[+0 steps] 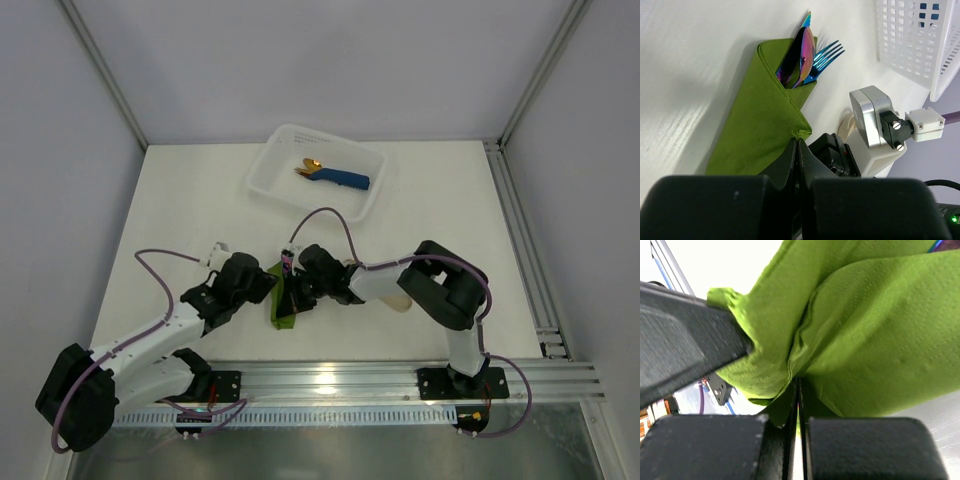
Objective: Place the utensils on the paper napkin and roll it up
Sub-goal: Roll the napkin at the center of the board.
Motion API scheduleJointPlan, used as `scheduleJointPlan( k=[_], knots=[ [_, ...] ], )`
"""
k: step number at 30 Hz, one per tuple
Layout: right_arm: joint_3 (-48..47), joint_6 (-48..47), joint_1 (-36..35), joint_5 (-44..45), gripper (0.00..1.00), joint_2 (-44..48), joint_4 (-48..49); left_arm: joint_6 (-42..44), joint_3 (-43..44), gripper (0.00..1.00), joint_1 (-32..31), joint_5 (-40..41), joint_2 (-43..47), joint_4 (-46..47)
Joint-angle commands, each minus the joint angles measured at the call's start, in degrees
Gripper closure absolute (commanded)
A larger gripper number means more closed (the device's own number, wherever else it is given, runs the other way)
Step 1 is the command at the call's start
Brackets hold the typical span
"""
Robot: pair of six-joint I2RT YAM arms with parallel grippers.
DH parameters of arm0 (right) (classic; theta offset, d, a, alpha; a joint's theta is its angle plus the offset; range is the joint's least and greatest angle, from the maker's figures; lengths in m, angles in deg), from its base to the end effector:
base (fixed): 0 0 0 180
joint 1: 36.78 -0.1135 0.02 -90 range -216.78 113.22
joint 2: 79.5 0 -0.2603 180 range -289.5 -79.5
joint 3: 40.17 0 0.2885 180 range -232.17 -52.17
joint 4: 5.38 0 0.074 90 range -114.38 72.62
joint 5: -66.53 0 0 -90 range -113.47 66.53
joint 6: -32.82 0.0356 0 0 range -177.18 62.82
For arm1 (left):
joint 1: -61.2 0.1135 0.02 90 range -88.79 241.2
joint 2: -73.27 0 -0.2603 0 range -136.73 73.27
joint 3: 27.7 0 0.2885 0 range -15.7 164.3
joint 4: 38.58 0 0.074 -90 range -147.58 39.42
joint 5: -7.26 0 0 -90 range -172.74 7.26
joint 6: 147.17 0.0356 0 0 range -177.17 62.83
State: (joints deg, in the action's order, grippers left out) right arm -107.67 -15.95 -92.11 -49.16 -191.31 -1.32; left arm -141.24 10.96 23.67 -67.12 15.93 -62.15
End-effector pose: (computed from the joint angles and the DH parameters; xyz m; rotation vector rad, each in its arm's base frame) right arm 0.2172 0.3411 0.0851 -0.5876 2.5282 1.2850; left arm 0.1906 -0.1343 0.1674 -1.0820 2.1471 -0.7667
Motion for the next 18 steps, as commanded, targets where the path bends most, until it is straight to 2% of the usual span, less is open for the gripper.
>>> scheduleJointPlan(
  k=[1,8,18],
  knots=[
    [-0.9,-2.1,-0.7,2.8,0.96,-1.1,-1.4,-1.2,0.2,1.00,-0.5,-0.3,-0.5,2.4],
    [-0.7,-2.6,-1.1,2.6,0.96,-1.2,-1.6,-2.6,0.3,1.00,-2.2,-1.0,-4.3,6.0],
    [0.4,-3.3,-1.1,3.3,0.96,1.8,-1.6,-3.2,0.5,1.00,-2.6,0.0,-3.7,5.4]
  ],
)
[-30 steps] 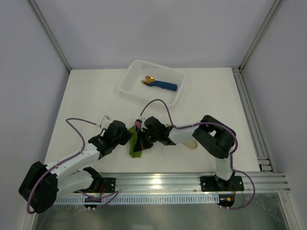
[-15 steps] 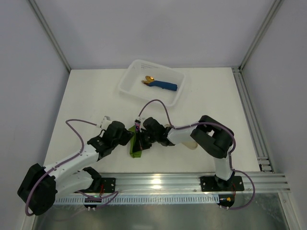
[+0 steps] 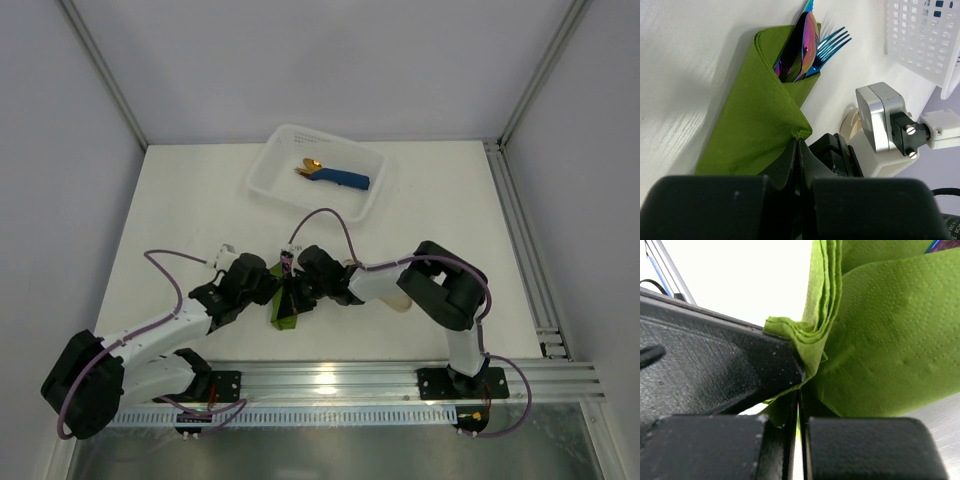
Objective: Place the utensils on the paper napkin and roll it up
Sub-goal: Roll the napkin at the center of the board.
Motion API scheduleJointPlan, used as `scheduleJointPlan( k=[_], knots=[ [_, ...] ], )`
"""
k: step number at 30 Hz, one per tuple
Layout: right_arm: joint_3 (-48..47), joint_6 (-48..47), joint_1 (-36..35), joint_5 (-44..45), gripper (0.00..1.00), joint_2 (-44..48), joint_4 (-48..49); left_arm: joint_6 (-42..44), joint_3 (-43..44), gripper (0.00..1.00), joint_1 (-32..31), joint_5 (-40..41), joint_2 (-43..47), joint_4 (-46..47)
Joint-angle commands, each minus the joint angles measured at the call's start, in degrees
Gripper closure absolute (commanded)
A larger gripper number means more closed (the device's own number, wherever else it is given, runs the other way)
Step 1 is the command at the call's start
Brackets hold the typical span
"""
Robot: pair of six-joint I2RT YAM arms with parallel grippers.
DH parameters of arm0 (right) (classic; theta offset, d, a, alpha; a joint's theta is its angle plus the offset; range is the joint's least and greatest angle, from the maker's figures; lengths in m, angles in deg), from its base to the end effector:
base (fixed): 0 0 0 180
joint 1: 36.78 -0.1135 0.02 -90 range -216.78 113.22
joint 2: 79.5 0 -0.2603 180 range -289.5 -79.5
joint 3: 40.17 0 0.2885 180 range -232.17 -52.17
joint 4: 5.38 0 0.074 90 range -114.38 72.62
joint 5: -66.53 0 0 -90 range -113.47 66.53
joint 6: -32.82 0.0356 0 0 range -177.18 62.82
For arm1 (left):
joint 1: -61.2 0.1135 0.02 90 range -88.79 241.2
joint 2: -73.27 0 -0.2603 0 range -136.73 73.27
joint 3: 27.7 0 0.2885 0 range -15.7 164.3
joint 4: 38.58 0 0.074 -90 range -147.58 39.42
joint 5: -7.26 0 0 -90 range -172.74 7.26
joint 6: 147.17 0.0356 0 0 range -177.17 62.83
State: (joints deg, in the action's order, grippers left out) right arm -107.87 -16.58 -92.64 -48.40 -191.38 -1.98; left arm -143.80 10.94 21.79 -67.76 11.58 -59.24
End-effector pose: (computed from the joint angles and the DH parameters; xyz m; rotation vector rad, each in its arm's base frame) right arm 0.2145 0.3431 0.0846 -0.6032 2.5297 1.2649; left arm 0.1916 -0.1455 0.1548 -1.1029 2.1808 -0.7839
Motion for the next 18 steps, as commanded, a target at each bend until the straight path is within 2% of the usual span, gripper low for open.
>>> scheduleJointPlan(
  k=[1,18],
  knots=[
    [0.8,-2.7,-0.6,2.6,0.96,2.4,-1.2,-0.6,0.5,1.00,-0.7,0.7,0.9,2.3],
    [2.3,-6.8,-0.5,5.9,0.96,11.2,-6.0,0.2,0.7,1.00,-0.7,0.6,3.0,-0.8]
  ],
)
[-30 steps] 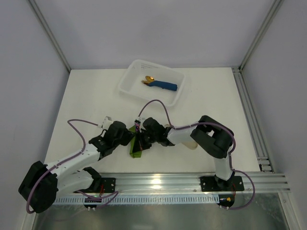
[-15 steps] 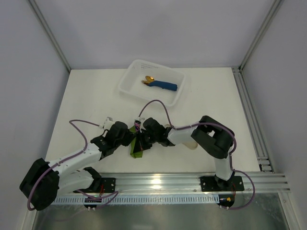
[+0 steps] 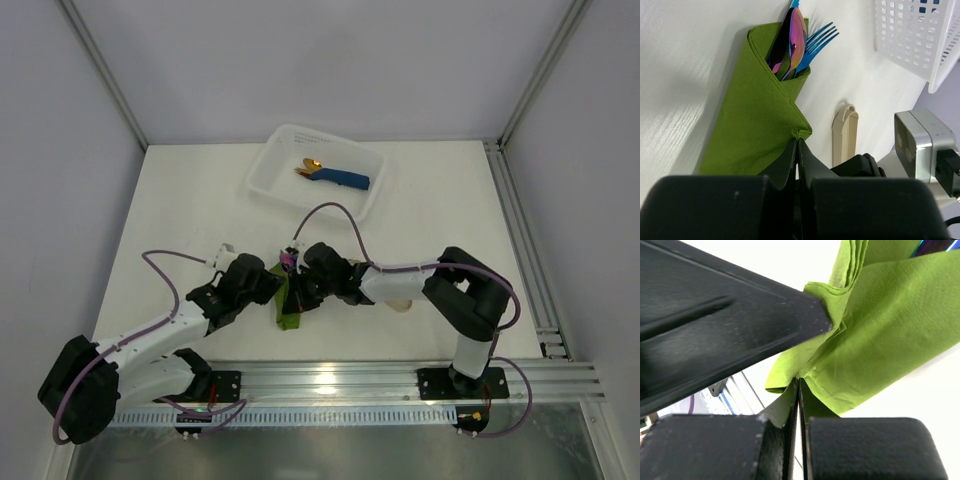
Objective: Place the utensils on the paper napkin and roll it up
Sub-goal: Roll the napkin at the center of the board.
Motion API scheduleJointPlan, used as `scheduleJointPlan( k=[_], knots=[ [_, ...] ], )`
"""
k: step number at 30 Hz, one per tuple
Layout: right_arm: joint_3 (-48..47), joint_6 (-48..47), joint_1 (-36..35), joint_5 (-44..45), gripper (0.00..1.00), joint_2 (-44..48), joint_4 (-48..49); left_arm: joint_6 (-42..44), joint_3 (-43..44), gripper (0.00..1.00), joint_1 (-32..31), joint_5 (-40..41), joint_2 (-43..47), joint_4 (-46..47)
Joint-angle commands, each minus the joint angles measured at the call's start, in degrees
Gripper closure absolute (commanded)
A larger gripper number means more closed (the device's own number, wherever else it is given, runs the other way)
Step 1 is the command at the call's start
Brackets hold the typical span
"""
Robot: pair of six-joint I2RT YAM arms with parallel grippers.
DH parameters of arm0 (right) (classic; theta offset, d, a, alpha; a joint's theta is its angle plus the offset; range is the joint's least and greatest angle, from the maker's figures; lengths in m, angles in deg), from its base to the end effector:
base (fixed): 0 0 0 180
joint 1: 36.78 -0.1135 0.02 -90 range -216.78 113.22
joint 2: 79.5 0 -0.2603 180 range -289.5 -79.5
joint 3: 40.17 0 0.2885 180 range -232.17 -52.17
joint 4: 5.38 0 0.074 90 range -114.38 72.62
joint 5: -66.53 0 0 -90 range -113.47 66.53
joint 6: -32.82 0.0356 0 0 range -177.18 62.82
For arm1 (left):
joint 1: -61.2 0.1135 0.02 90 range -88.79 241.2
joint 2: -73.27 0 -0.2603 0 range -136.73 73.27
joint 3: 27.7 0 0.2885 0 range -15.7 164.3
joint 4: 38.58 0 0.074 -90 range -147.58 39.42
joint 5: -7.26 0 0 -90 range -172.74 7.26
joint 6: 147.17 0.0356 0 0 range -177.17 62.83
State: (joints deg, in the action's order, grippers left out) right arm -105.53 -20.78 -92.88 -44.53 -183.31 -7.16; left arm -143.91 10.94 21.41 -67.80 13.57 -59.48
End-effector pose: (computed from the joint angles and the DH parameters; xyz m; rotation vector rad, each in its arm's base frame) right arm 0.2069 0.3308 0.1176 -0.6501 2.4643 1.1772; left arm 0.1891 -0.1456 0.1621 -1.0932 2.1625 -0.8201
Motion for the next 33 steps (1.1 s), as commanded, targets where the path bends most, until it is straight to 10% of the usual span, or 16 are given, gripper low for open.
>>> scheduleJointPlan(
  k=[1,33],
  knots=[
    [0.0,-2.7,-0.3,2.8,0.96,3.5,-1.2,0.3,0.7,1.00,-0.3,0.6,1.0,-0.7],
    [-3.2,-4.9,9.1,2.8,0.96,-1.7,-6.7,1.5,3.6,1.00,-0.4,-0.5,-2.5,0.6]
  ],
)
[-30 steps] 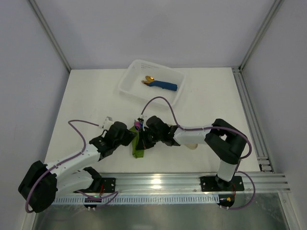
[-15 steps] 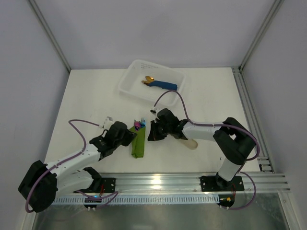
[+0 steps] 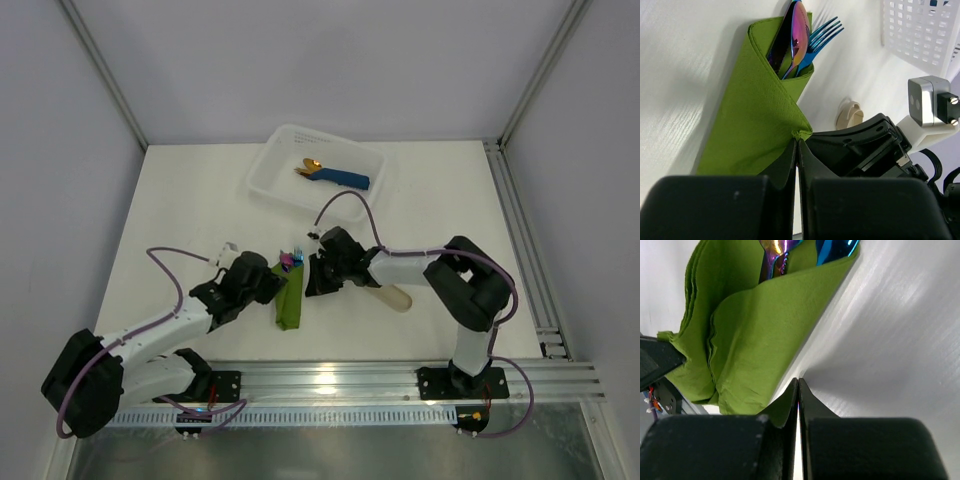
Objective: Place the utensils on the paper napkin and roll it up
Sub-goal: Roll the napkin at the center of the board.
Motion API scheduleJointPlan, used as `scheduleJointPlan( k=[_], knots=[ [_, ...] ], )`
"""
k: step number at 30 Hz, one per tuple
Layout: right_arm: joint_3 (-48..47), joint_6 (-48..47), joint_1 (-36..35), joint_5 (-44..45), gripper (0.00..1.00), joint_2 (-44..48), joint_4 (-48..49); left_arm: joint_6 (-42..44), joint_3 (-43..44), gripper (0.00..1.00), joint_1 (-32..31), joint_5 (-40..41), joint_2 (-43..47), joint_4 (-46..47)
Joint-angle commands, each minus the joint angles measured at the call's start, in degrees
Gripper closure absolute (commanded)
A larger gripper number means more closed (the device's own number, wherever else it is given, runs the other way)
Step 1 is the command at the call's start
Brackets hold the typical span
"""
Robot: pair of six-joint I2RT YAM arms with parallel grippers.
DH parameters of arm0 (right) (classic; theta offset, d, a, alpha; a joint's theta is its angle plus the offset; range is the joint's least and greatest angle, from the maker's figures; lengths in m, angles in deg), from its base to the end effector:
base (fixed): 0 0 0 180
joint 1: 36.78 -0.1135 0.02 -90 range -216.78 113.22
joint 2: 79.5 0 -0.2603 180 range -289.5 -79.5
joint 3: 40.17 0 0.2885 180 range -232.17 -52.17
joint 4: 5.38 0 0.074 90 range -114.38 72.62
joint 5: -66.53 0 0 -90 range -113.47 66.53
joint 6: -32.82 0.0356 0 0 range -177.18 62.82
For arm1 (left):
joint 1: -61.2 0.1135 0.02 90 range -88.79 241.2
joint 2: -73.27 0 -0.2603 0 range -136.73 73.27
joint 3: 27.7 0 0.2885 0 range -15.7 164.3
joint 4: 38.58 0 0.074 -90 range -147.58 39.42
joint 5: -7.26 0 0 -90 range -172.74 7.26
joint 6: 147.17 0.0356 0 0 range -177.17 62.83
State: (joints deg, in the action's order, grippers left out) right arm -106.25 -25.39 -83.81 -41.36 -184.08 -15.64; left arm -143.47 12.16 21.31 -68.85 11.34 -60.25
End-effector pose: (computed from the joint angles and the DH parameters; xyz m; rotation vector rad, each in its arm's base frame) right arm 0.2527 0.2873 0.1047 -0.5008 2.5741 0.9437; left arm 0.1922 -0.1495 0.1597 -1.0839 2.2043 -0.7992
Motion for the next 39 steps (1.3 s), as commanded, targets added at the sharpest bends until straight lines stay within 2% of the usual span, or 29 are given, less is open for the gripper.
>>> scheduleJointPlan(
  k=[1,20,39],
  knots=[
    [-2.7,-0.2,0.0,-0.7,0.96,-1.2,2.0,1.0,2.5,1.00,-0.4,0.6,-0.5,1.3],
    [-5.1,1.4,0.0,-4.3,0.96,-3.6,4.1,0.4,5.9,1.00,-3.0,0.3,-7.6,4.8],
    [-0.6,4.6,0.0,-4.6,0.96,-1.9,8.8,-1.9,8.4,1.00,-6.1,0.2,-15.9,9.3]
  ],
)
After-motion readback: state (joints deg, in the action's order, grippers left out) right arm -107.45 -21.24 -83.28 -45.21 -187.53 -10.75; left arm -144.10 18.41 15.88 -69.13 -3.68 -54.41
